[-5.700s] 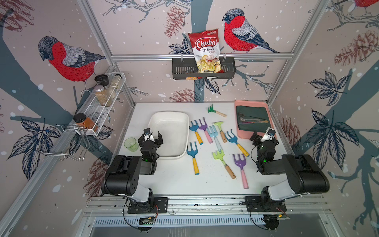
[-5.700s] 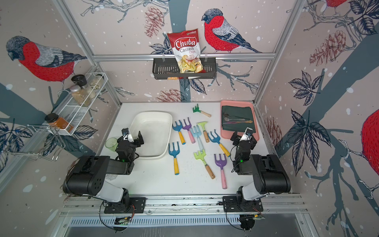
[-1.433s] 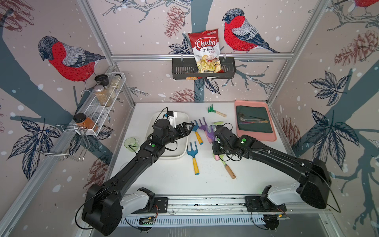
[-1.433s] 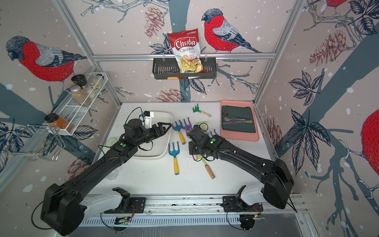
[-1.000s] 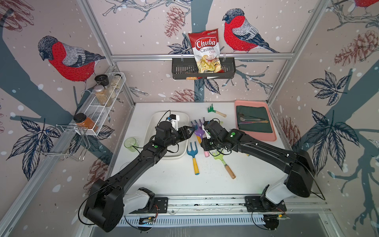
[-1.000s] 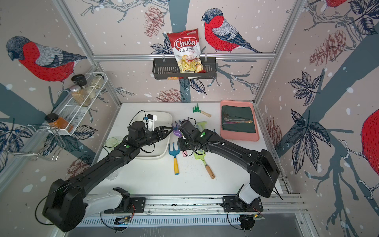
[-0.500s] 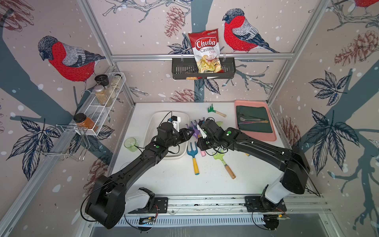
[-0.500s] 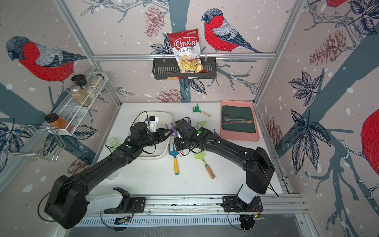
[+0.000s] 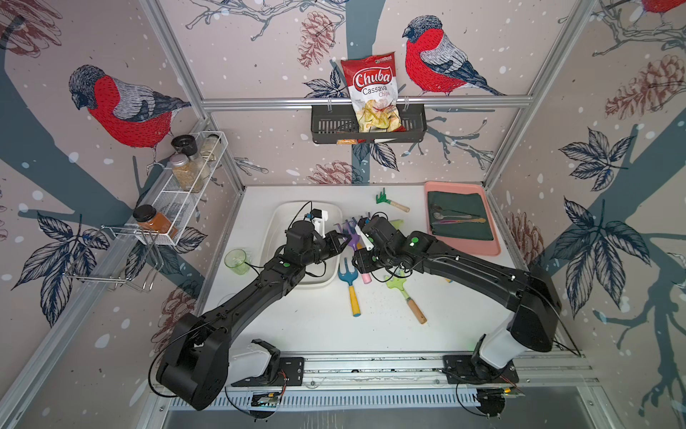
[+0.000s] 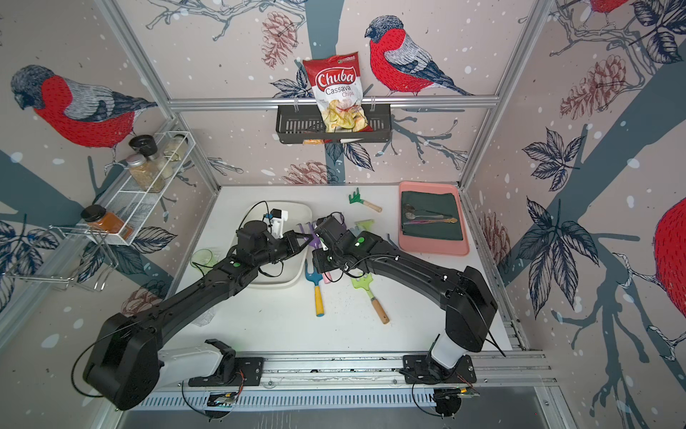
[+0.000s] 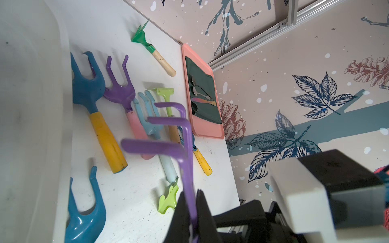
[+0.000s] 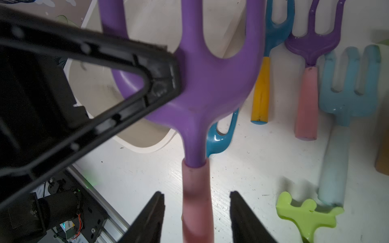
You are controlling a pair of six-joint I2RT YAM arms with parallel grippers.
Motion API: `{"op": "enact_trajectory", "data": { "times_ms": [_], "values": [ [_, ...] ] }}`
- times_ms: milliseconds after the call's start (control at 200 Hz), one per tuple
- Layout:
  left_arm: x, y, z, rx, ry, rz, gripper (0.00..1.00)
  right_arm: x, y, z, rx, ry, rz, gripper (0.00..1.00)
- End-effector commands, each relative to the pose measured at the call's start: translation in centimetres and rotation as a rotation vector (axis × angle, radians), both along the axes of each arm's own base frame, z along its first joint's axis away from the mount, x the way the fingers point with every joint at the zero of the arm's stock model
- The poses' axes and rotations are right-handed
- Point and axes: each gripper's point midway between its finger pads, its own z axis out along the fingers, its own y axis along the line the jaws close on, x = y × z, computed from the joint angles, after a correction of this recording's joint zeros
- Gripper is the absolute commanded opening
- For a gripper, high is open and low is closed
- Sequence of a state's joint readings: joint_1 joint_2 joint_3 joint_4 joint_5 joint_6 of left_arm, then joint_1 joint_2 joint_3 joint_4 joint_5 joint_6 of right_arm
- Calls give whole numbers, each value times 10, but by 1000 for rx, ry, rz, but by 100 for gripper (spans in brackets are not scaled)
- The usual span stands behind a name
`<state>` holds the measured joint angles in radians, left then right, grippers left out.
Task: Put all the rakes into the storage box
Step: Pick up the rake at the center of the board, then place the rake in the storage box.
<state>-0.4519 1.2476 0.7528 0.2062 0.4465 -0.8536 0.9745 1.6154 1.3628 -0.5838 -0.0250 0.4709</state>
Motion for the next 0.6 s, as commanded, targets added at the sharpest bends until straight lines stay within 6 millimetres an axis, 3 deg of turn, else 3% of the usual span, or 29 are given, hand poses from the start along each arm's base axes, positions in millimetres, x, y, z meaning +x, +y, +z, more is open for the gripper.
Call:
{"op": "enact_trajectory", "data": {
  "times_ms": [0, 80, 155, 245, 280, 285, 365, 450, 595],
  "values": [
    [6, 1, 9, 40, -51, -10, 0, 8, -3, 19, 39, -43, -38, 69],
    [14, 9, 10, 90, -53, -6, 0, 13, -10, 32, 69, -60, -66, 82],
    [25, 23, 11, 132, -42, -2, 0, 17, -22, 41, 88, -74, -99, 86],
    [40, 46, 16, 184, -40, 15, 0, 21, -43, 44, 96, -81, -140, 87],
    [43, 56, 7, 216, -19, 25, 0, 23, -51, 45, 100, -85, -155, 87],
    [47, 57, 17, 214, -43, 29, 0, 24, -52, 45, 101, -85, -156, 87],
    [60, 74, 16, 266, -46, 34, 0, 26, -69, 42, 94, -89, -186, 87],
    [69, 84, 12, 299, -42, -4, 0, 29, -83, 41, 91, -99, -205, 86],
    [80, 87, -16, 301, 27, -113, 0, 33, -99, 38, 83, -99, -231, 86]
  ]
}}
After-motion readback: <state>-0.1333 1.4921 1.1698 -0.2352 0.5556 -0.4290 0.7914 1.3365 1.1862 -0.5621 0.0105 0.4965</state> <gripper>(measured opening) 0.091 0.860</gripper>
